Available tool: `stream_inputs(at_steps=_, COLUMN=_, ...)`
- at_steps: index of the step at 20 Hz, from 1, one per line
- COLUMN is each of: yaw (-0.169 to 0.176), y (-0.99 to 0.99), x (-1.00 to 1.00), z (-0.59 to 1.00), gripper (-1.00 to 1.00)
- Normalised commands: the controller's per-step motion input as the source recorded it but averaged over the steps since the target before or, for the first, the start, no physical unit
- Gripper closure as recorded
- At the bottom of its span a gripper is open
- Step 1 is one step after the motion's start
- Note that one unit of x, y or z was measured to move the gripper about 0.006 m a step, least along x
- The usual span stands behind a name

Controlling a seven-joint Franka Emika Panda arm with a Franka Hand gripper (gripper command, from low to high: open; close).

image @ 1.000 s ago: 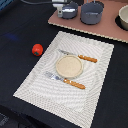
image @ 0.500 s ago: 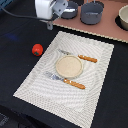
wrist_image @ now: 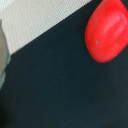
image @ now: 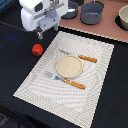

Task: Place the pan onto the stove and place the fish and sausage into the pan.

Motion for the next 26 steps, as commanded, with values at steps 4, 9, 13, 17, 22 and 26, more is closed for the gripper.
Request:
stream_inputs(at_steps=4, yaw=-0.097, y=-0.13, x=-0.21, z=-0.21, gripper=-1.0)
stream_inputs(at_steps=9, yaw=-0.04, y=-0.1, x=-0.16, z=-0.31, gripper=-1.0)
stream_inputs(at_steps=13, yaw=-0.029, y=-0.05, x=-0.29, z=-0.37, gripper=-1.0)
stream_inputs(at_steps=17, yaw=-0.023, y=-0.04, x=-0.42, z=-0.34, gripper=-1.0)
stream_inputs(at_steps=22, yaw=-0.023, y=-0.03, x=-0.51, z=-0.31, gripper=-1.0)
stream_inputs(at_steps=26, yaw=-0.029, y=-0.06, x=-0.54, z=-0.3, gripper=-1.0)
